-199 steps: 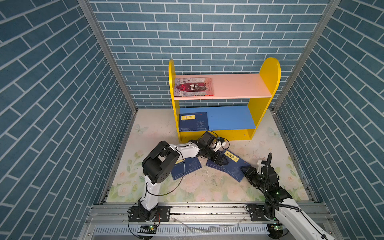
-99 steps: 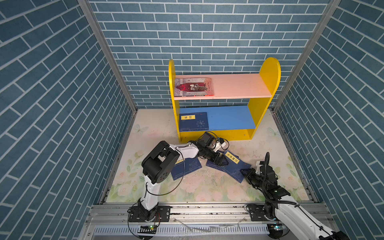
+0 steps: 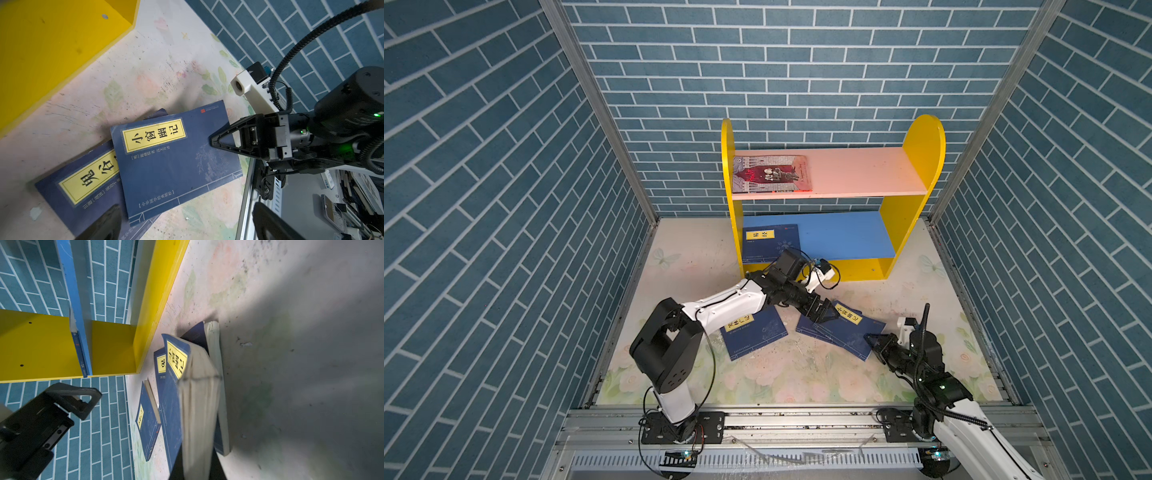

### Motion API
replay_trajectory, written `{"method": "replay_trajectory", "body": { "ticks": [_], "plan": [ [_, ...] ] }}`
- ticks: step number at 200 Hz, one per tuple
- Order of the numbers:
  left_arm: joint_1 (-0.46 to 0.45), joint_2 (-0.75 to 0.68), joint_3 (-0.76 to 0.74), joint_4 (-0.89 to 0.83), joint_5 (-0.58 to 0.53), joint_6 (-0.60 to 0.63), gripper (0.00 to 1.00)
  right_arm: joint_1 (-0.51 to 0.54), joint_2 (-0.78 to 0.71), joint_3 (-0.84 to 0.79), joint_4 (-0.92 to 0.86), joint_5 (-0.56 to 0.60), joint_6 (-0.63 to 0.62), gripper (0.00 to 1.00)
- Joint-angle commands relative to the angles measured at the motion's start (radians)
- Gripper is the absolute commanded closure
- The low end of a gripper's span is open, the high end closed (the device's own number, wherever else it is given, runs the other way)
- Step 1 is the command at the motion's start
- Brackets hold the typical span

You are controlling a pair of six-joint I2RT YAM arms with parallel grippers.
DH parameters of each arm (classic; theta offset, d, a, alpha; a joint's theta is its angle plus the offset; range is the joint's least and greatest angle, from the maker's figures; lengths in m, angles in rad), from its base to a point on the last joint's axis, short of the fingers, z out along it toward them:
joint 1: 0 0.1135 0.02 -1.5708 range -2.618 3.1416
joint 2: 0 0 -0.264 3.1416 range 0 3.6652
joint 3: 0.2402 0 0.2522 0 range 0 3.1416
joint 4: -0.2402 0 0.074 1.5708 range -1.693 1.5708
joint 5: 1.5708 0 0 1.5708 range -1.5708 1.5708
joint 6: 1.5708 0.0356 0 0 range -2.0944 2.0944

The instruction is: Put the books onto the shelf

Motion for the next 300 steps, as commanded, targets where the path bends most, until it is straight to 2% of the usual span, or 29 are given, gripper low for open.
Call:
{"method": "replay_trajectory", "body": {
  "ticks": [1, 51, 82, 104, 125, 158, 214, 274, 300],
  "plan": [
    [0.012, -0.085, 0.021, -0.15, -0.017, 0.033, 0.0, 0.002, 0.005, 0.071, -0.01, -0.057, -0.039, 1.0],
    [0.043, -0.264, 0.009, -0.288, -0.011, -0.113, 0.0, 0.002, 0.107, 0.191, -0.002, -0.153, -0.087, 1.0],
    [0.129, -0.305, -0.008, -0.33, 0.116, -0.226, 0.0, 0.002, 0.161, 0.258, 0.012, -0.227, -0.103, 1.0],
    [0.157, -0.334, -0.009, -0.361, 0.204, -0.284, 0.0, 0.001, 0.191, 0.32, 0.015, -0.257, -0.114, 1.0],
    [0.174, -0.379, -0.056, -0.299, 0.281, -0.356, 0.0, 0.002, 0.237, 0.395, 0.02, -0.276, -0.132, 1.0],
    [0.221, -0.426, -0.128, -0.138, 0.334, -0.478, 0.0, 0.002, 0.324, 0.493, 0.05, -0.302, -0.141, 1.0],
    [0.233, -0.451, -0.194, -0.07, 0.339, -0.434, 0.0, 0.001, 0.503, 0.603, 0.217, -0.332, -0.112, 1.0],
    [0.191, -0.451, -0.216, -0.025, 0.314, -0.36, 0.0, 0.004, 0.665, 0.676, 0.41, -0.362, -0.03, 1.0],
    [0.175, -0.44, -0.271, 0.094, 0.257, -0.427, 0.0, 0.008, 0.708, 0.691, 0.487, -0.363, 0.017, 1.0]
  ]
}}
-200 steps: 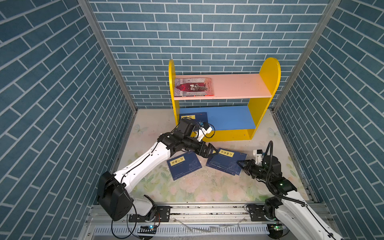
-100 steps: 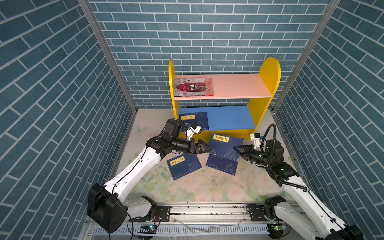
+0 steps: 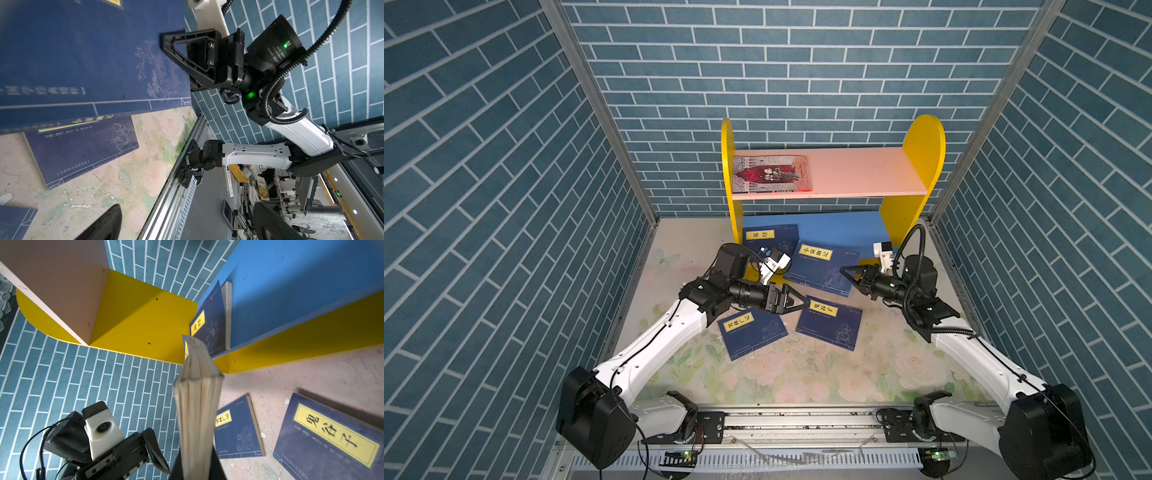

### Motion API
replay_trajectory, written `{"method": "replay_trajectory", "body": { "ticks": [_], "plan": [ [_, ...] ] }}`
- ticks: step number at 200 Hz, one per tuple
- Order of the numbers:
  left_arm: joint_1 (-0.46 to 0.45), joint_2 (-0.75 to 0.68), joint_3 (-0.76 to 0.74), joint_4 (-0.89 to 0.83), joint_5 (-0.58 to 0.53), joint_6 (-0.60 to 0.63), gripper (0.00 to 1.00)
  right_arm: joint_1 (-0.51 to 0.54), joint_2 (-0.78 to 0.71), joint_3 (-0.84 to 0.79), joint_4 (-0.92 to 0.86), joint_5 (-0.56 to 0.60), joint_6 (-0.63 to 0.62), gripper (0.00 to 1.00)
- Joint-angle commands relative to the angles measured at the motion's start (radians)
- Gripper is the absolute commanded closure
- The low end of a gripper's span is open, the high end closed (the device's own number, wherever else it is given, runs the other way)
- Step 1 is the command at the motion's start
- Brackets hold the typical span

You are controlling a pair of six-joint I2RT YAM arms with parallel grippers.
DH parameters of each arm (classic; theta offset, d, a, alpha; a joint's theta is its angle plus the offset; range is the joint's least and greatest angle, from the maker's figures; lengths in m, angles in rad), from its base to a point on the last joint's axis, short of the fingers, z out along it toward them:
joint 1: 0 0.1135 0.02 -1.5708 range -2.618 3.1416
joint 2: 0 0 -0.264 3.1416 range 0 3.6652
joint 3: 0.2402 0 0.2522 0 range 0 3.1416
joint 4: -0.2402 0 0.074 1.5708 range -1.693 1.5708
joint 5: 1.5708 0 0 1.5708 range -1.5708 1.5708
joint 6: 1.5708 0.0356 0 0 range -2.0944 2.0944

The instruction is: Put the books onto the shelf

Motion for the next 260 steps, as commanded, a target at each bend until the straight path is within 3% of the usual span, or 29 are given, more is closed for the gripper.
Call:
{"method": "replay_trajectory", "body": {
  "ticks": [1, 33, 104, 123, 144, 175, 215, 260],
  "plan": [
    [-0.016, 0.001, -0.054, 0.12, -0.056, -0.032, 0.0, 0.008, 0.024, 0.045, 0.159, -0.027, 0.069, 1.0],
    [-0.02, 0.023, -0.054, 0.224, -0.135, -0.096, 0.0, 0.033, 0.051, 0.073, 0.159, -0.013, 0.074, 1.0],
    [-0.016, 0.018, -0.032, 0.206, -0.267, -0.148, 0.04, 0.114, 0.087, 0.093, 0.195, 0.039, 0.098, 1.0],
    [0.003, 0.008, -0.036, 0.208, -0.273, -0.185, 0.09, 0.125, 0.082, 0.082, 0.2, 0.053, 0.1, 1.0],
    [0.018, 0.006, -0.049, 0.251, -0.266, -0.25, 0.23, 0.138, 0.079, 0.061, 0.227, 0.068, 0.114, 1.0],
    [0.026, 0.006, -0.064, 0.313, -0.25, -0.34, 0.3, 0.148, 0.083, 0.033, 0.287, 0.079, 0.147, 1.0],
    [0.062, 0.014, -0.108, 0.457, -0.236, -0.469, 0.23, 0.158, 0.097, 0.018, 0.35, 0.087, 0.193, 1.0],
    [0.067, 0.024, -0.113, 0.489, -0.236, -0.492, 0.31, 0.174, 0.096, 0.007, 0.372, 0.107, 0.219, 1.0]
  ]
}}
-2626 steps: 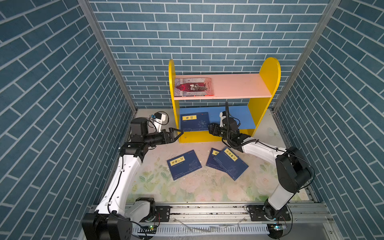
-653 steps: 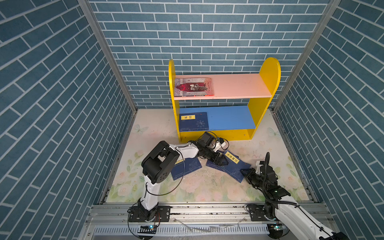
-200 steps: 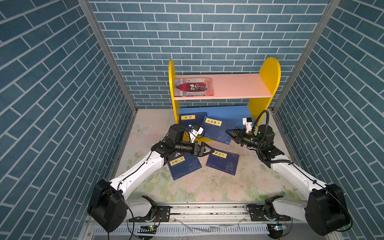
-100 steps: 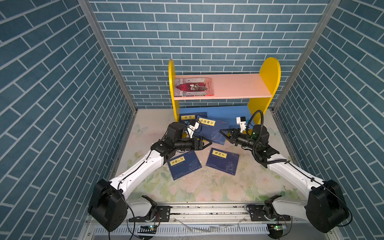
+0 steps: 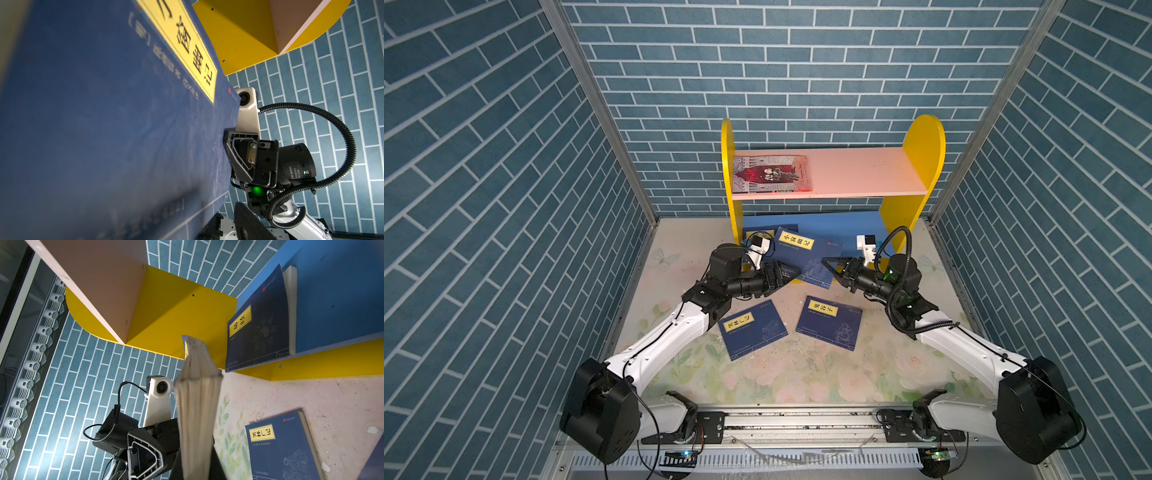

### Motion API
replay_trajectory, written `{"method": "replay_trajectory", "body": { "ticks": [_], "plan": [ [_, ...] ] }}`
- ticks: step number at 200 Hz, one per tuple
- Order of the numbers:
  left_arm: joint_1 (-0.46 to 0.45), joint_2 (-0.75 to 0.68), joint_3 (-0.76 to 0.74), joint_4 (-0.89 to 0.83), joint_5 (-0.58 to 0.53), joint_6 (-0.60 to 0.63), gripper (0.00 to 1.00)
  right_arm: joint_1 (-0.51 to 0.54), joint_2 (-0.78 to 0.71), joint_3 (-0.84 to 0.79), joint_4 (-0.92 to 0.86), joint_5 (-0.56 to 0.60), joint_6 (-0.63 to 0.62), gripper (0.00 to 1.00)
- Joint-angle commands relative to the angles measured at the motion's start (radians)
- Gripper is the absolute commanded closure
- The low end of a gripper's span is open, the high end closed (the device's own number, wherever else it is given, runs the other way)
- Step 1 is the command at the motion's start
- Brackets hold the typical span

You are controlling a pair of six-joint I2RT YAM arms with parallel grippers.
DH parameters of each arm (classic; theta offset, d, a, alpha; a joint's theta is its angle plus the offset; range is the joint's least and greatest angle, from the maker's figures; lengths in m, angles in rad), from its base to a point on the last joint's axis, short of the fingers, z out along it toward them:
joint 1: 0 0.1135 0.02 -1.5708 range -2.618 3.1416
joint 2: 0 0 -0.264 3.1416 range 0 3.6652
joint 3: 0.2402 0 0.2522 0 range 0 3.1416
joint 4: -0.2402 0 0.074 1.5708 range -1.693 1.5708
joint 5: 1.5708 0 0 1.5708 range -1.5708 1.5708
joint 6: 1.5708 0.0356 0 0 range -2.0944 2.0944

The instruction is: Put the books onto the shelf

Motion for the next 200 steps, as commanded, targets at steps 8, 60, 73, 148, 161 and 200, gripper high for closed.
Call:
{"method": "replay_trajectory", "body": {
  "ticks": [8, 60, 73, 148, 161, 200],
  "plan": [
    [0.007, 0.002, -0.002, 0.079, 0.016, -0.038, 0.33, 0.013, 0.002, -0.012, 0.094, 0.018, 0.049, 1.0],
    [0.021, 0.012, -0.006, 0.144, 0.034, -0.113, 0.5, 0.019, 0.031, -0.022, 0.144, 0.008, 0.088, 1.0],
    [0.023, 0.009, -0.01, 0.151, 0.035, -0.125, 0.55, 0.019, 0.039, -0.022, 0.151, 0.003, 0.092, 1.0],
    [0.041, 0.029, 0.002, 0.048, 0.018, -0.147, 0.74, 0.02, 0.056, -0.023, 0.167, -0.009, 0.097, 1.0],
    [0.05, 0.03, -0.003, 0.055, 0.011, -0.154, 0.66, 0.022, 0.055, -0.025, 0.174, -0.012, 0.1, 1.0],
    [0.055, 0.031, -0.008, 0.095, 0.0, -0.193, 0.58, 0.029, 0.052, -0.026, 0.182, -0.01, 0.106, 1.0]
  ]
}}
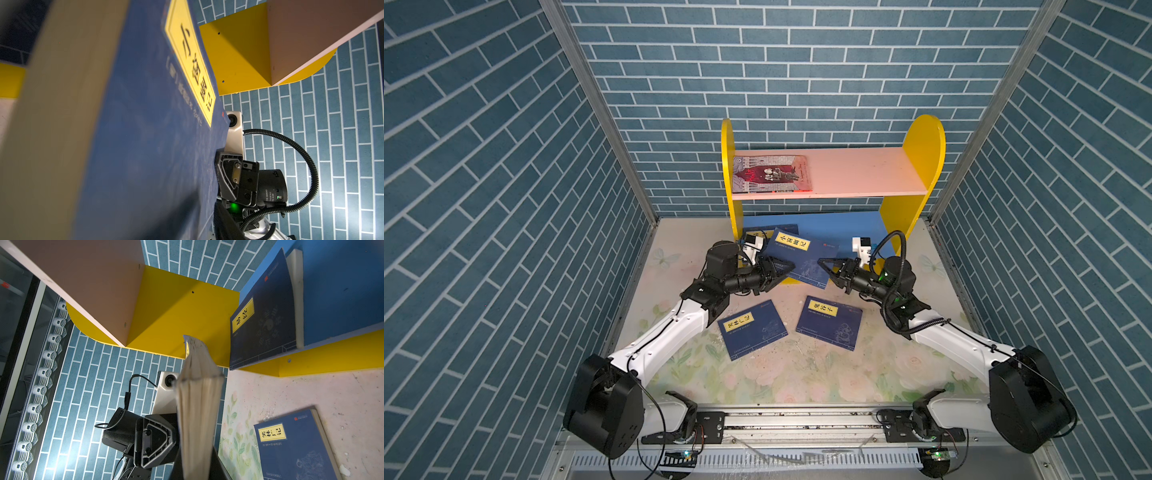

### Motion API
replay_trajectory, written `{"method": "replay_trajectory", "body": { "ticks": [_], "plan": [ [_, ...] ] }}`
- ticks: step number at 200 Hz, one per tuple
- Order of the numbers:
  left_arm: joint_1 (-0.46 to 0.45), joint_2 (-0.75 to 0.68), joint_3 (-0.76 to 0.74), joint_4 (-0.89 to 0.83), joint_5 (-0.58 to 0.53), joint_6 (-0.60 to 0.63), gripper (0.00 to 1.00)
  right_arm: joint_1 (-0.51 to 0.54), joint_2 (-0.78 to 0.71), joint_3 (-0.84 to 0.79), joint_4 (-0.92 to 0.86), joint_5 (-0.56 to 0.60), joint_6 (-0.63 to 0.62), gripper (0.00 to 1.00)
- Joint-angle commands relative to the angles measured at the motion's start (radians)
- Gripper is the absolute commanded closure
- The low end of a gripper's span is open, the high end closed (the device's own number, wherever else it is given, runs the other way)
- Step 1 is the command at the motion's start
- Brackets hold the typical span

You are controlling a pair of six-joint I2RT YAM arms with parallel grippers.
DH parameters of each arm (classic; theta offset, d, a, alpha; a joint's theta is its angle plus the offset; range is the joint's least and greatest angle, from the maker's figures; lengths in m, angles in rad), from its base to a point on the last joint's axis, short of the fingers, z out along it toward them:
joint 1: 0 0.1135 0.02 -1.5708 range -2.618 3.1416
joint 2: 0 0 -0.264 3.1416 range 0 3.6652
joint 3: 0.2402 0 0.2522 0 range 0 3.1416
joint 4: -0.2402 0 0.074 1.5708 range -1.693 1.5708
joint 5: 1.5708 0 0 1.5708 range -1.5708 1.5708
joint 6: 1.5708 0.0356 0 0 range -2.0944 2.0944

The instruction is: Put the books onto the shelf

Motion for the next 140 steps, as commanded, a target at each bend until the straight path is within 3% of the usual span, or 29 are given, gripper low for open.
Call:
{"method": "replay_trajectory", "body": {
  "ticks": [1, 44, 81, 101, 118, 140],
  "plan": [
    [0.008, 0.006, -0.004, 0.037, -0.012, -0.02, 0.58, 0.011, -0.002, -0.003, 0.079, -0.012, 0.035, 1.0],
    [0.017, 0.02, 0.016, 0.031, -0.014, -0.035, 0.7, 0.02, 0.013, 0.004, 0.108, -0.011, 0.047, 1.0],
    [0.022, 0.022, 0.015, 0.008, -0.009, -0.039, 0.97, 0.021, 0.035, 0.014, 0.113, -0.018, 0.046, 1.0],
    [0.034, 0.02, 0.013, -0.005, -0.004, -0.037, 1.0, 0.021, 0.047, 0.017, 0.113, -0.013, 0.045, 0.87],
    [0.054, 0.011, 0.009, -0.002, -0.001, -0.039, 1.0, 0.021, 0.045, 0.015, 0.097, 0.003, 0.035, 0.69],
    [0.091, 0.006, 0.004, 0.016, -0.01, -0.056, 1.0, 0.02, -0.002, -0.018, 0.015, 0.069, 0.007, 0.56]
  ]
}}
